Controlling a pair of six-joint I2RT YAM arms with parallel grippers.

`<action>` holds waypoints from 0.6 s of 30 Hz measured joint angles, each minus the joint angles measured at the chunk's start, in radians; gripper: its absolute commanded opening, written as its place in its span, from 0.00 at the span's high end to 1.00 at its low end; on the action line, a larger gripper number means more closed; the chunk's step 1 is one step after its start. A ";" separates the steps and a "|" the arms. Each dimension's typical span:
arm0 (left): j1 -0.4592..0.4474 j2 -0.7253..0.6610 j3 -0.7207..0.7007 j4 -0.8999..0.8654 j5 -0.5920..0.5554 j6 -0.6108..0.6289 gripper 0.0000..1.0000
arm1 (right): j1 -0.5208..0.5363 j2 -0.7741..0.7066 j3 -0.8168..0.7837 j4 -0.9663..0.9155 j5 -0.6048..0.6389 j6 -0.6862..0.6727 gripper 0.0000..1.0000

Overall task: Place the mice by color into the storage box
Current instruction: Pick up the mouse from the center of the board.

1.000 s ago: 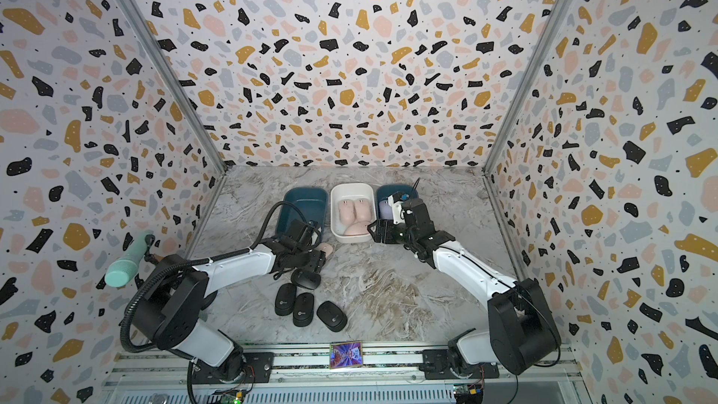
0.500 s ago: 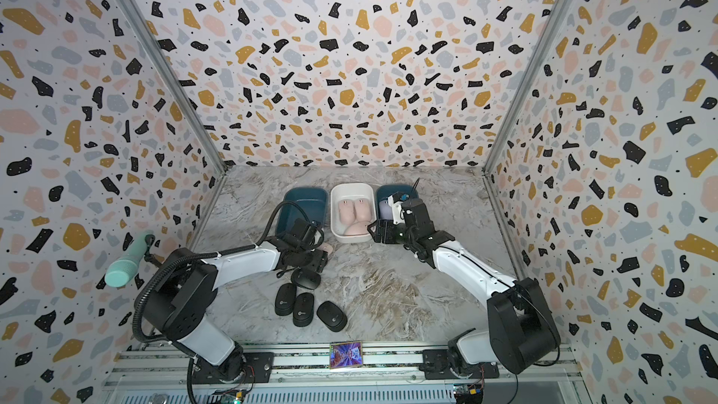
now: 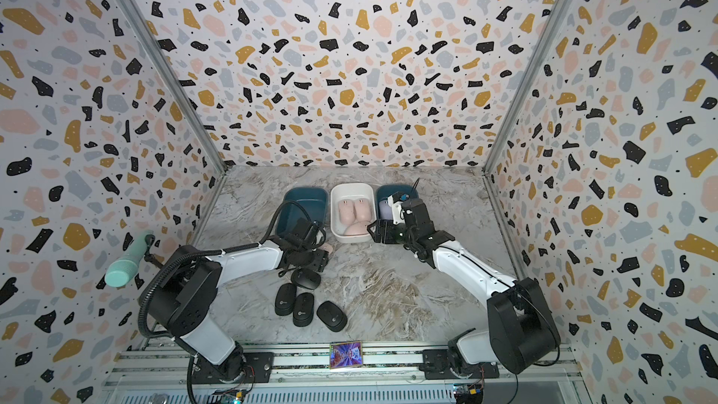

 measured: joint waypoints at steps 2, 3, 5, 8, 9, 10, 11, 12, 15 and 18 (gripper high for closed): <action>-0.010 0.001 0.000 -0.002 -0.015 0.000 0.26 | 0.000 0.001 0.000 0.000 -0.001 0.000 0.20; -0.015 0.002 0.001 -0.003 -0.020 0.000 0.26 | 0.000 0.002 0.000 0.000 -0.002 0.000 0.20; -0.026 0.006 0.007 -0.010 -0.031 0.000 0.27 | 0.000 0.003 0.000 0.000 -0.003 0.000 0.20; -0.039 0.018 0.022 -0.015 -0.046 0.000 0.28 | -0.001 0.005 0.000 0.000 -0.003 0.000 0.20; -0.043 0.023 0.026 -0.016 -0.051 0.000 0.28 | -0.001 0.005 0.000 0.000 -0.003 0.000 0.20; -0.045 0.027 0.030 -0.018 -0.057 0.000 0.29 | -0.001 0.005 0.000 0.000 -0.004 0.000 0.20; -0.048 0.032 0.033 -0.018 -0.064 -0.001 0.29 | -0.001 0.005 0.000 0.000 -0.004 0.000 0.20; -0.050 0.036 0.034 -0.018 -0.066 -0.001 0.29 | -0.001 0.005 0.000 0.000 -0.005 0.000 0.20; -0.060 0.044 0.043 -0.024 -0.077 -0.001 0.30 | -0.002 0.005 0.000 0.000 -0.007 0.000 0.20; -0.074 0.058 0.060 -0.029 -0.089 -0.001 0.30 | -0.002 0.005 0.000 0.000 -0.008 0.000 0.20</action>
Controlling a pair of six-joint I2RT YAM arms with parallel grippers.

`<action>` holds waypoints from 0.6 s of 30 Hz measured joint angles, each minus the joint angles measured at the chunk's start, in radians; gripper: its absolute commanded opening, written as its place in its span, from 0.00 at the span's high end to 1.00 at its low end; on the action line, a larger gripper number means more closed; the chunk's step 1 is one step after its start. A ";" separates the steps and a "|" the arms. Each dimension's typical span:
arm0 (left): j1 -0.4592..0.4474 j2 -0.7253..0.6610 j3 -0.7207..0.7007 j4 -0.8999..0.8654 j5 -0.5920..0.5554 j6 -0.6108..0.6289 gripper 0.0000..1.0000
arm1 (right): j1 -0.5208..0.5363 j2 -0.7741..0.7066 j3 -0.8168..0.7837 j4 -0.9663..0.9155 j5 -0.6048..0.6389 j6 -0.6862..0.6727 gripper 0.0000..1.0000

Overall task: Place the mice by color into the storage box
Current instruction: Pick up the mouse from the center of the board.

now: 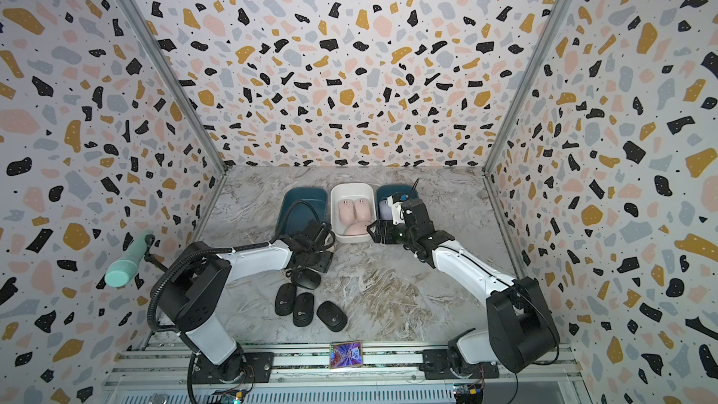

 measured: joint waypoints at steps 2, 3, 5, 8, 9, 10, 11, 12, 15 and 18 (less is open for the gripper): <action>-0.007 0.007 0.007 0.000 -0.003 0.000 0.31 | -0.001 0.000 0.000 0.000 -0.002 0.000 0.20; -0.010 0.008 0.008 0.000 -0.005 0.000 0.32 | -0.002 0.000 0.000 0.000 -0.002 0.000 0.20; -0.013 0.010 0.011 -0.001 -0.008 -0.002 0.33 | -0.002 0.000 0.000 0.000 -0.004 0.000 0.20; -0.017 0.013 0.014 -0.002 -0.011 -0.003 0.36 | -0.004 0.000 0.000 0.000 -0.007 0.000 0.20; -0.019 0.013 0.015 -0.002 -0.012 -0.003 0.37 | -0.004 0.000 0.000 0.000 -0.008 0.000 0.20; -0.020 0.013 0.016 -0.002 -0.013 -0.003 0.37 | -0.005 0.000 0.000 0.000 -0.009 0.000 0.20; -0.021 0.013 0.016 -0.003 -0.013 -0.004 0.38 | -0.006 0.000 0.000 0.000 -0.010 0.000 0.20; -0.021 0.013 0.016 -0.004 -0.013 -0.004 0.39 | -0.006 0.000 0.000 0.000 -0.010 0.000 0.20; -0.025 0.013 0.018 -0.007 -0.016 -0.007 0.41 | -0.006 0.000 0.000 0.000 -0.010 0.000 0.20; -0.034 0.013 0.018 -0.008 -0.017 -0.011 0.42 | -0.006 0.000 0.000 0.000 -0.012 0.001 0.20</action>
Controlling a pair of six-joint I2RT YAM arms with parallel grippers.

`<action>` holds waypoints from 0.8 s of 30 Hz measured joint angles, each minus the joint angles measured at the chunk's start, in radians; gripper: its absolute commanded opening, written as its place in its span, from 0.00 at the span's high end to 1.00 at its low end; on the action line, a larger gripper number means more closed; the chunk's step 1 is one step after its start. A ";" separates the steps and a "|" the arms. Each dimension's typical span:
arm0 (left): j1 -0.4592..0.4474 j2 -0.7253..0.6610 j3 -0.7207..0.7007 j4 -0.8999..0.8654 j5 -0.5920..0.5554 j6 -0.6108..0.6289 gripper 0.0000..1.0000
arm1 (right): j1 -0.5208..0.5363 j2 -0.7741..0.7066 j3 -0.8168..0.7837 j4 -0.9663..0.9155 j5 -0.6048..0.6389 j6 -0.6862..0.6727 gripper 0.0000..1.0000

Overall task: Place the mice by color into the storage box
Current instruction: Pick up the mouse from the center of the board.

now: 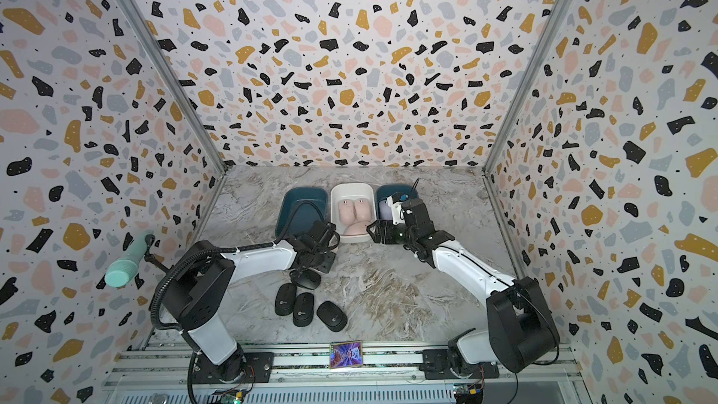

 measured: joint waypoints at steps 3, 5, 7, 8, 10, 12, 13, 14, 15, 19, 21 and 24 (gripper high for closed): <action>-0.010 0.000 0.005 -0.008 0.001 -0.005 0.43 | 0.000 0.000 0.000 0.000 -0.001 0.003 0.20; -0.018 -0.002 0.009 -0.017 0.002 -0.010 0.43 | -0.001 0.000 0.000 0.000 -0.001 0.003 0.20; -0.025 -0.004 0.015 -0.026 0.002 -0.013 0.44 | -0.001 0.000 0.000 0.000 -0.001 0.003 0.20; -0.028 -0.006 0.019 -0.029 0.002 -0.014 0.44 | -0.001 0.000 0.000 0.000 -0.001 0.003 0.20; -0.035 -0.016 0.023 -0.031 0.002 -0.017 0.44 | -0.001 0.000 0.000 0.001 -0.002 0.005 0.20; -0.043 -0.031 0.025 -0.037 0.001 -0.021 0.44 | -0.001 0.000 0.000 0.001 -0.002 0.006 0.20; -0.047 -0.037 0.028 -0.043 0.000 -0.023 0.44 | -0.001 0.000 0.000 0.001 -0.002 0.006 0.20; -0.051 -0.044 0.033 -0.050 0.000 -0.026 0.44 | -0.001 0.000 0.000 0.001 -0.002 0.006 0.20; -0.055 -0.051 0.035 -0.053 -0.001 -0.030 0.44 | -0.002 0.000 0.000 0.001 -0.002 0.006 0.20; -0.067 -0.081 0.037 -0.062 -0.002 -0.045 0.44 | -0.003 0.000 0.000 0.001 -0.002 0.008 0.20; -0.074 -0.092 0.037 -0.074 -0.004 -0.050 0.44 | -0.004 0.000 0.000 0.002 -0.002 0.010 0.20; -0.089 -0.102 0.037 -0.090 -0.007 -0.063 0.44 | -0.006 0.000 0.000 0.002 -0.002 0.010 0.20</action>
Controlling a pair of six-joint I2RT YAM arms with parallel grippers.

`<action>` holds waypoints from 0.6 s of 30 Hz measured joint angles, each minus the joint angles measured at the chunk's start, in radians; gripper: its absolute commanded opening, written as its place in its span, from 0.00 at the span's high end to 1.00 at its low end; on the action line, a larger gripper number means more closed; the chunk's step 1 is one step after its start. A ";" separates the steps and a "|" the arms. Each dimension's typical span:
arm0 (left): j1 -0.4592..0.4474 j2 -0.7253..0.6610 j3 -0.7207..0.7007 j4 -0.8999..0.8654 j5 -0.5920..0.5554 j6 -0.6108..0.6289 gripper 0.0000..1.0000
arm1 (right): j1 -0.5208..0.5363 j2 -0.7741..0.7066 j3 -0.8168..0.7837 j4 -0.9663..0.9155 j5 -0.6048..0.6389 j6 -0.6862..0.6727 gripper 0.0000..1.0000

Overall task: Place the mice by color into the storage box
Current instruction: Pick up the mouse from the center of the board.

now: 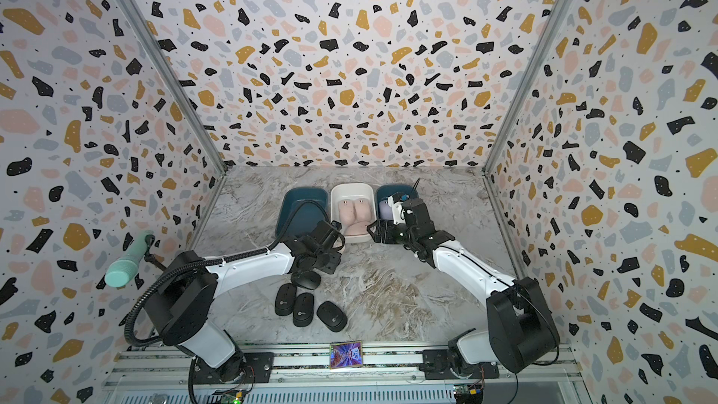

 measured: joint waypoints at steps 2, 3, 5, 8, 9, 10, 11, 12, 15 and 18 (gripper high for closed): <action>-0.010 -0.010 0.000 -0.012 -0.003 -0.008 0.44 | -0.001 0.000 0.000 0.002 0.000 0.000 0.20; -0.016 -0.016 0.000 -0.018 -0.004 -0.011 0.44 | -0.001 0.000 0.000 0.004 0.000 0.000 0.20; -0.023 -0.031 0.000 -0.027 -0.007 -0.019 0.44 | -0.002 0.000 0.000 0.006 -0.001 0.001 0.20; -0.029 -0.062 0.000 -0.045 -0.019 -0.031 0.44 | -0.002 0.000 0.000 0.006 -0.004 0.003 0.20; -0.032 -0.074 0.000 -0.050 -0.025 -0.034 0.44 | -0.002 0.000 0.000 0.006 -0.005 0.003 0.20; -0.033 -0.085 0.000 -0.053 -0.032 -0.035 0.44 | -0.002 0.000 0.000 0.006 -0.005 0.003 0.20; -0.033 -0.095 0.001 -0.060 -0.041 -0.037 0.44 | -0.002 0.000 0.000 0.006 -0.006 0.003 0.20; -0.033 -0.101 0.006 -0.073 -0.051 -0.039 0.44 | -0.002 0.000 0.000 0.007 -0.008 0.003 0.20; -0.033 -0.104 0.046 -0.107 -0.084 -0.038 0.44 | -0.002 0.000 -0.005 0.014 -0.013 0.006 0.20; -0.033 -0.093 0.109 -0.137 -0.118 -0.027 0.44 | -0.002 -0.001 -0.014 0.019 -0.018 0.008 0.20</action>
